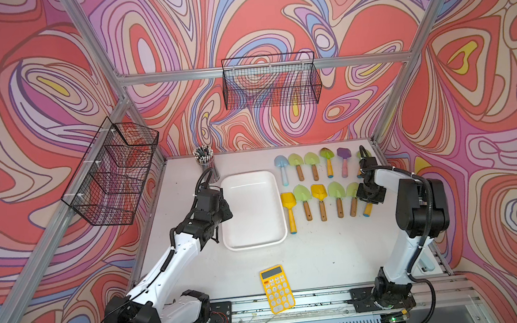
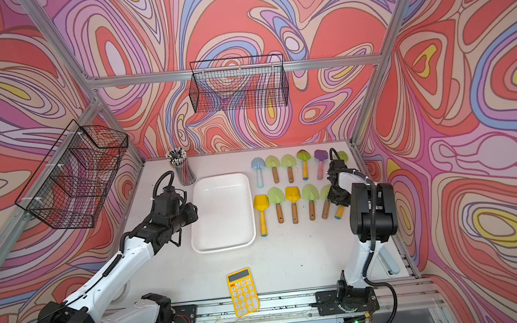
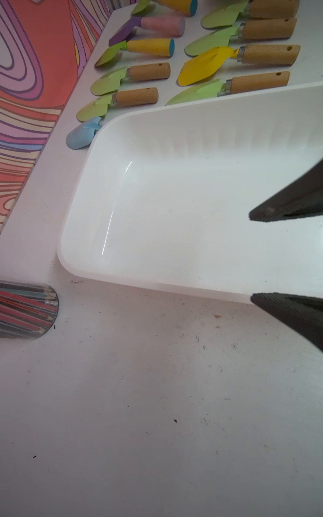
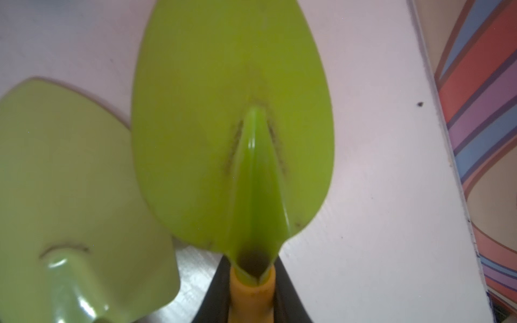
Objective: Take the shovel out of the storage box
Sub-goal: Place the shovel at the center of the board.
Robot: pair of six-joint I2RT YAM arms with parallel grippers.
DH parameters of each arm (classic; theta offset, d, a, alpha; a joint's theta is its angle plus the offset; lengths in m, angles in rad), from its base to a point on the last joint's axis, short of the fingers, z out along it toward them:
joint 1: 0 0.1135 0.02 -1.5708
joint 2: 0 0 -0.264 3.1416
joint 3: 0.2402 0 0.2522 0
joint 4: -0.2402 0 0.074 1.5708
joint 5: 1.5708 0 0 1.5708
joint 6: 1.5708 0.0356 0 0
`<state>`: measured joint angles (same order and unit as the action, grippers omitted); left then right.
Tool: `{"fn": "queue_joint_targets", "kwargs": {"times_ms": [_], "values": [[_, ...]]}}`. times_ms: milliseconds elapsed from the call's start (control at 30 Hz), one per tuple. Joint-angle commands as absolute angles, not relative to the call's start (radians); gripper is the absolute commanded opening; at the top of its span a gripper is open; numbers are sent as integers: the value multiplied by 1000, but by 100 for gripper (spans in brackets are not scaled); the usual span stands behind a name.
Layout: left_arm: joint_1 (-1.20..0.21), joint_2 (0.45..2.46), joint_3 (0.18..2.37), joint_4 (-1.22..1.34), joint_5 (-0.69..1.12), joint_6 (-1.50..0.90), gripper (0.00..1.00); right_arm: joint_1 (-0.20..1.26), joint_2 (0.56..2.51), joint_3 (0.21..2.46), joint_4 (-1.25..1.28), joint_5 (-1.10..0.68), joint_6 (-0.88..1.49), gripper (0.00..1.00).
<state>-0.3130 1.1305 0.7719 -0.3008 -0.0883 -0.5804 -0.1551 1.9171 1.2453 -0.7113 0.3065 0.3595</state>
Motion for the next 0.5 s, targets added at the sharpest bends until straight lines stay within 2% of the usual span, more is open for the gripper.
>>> {"fn": "queue_joint_targets", "kwargs": {"times_ms": [0,67,233,467], "values": [[-307,1126,751,-296,-107,-593,45,-170,1942,1264,-704,337,359,14],[-307,1127,746,-294,-108,-593,45,-174,1951,1262,-697,333,361,17],[-306,1141,738,-290,-112,-594,45,-176,1954,1260,-688,320,367,33],[-301,1186,740,-278,-102,-604,46,-176,1874,1252,-688,295,385,42]]}}
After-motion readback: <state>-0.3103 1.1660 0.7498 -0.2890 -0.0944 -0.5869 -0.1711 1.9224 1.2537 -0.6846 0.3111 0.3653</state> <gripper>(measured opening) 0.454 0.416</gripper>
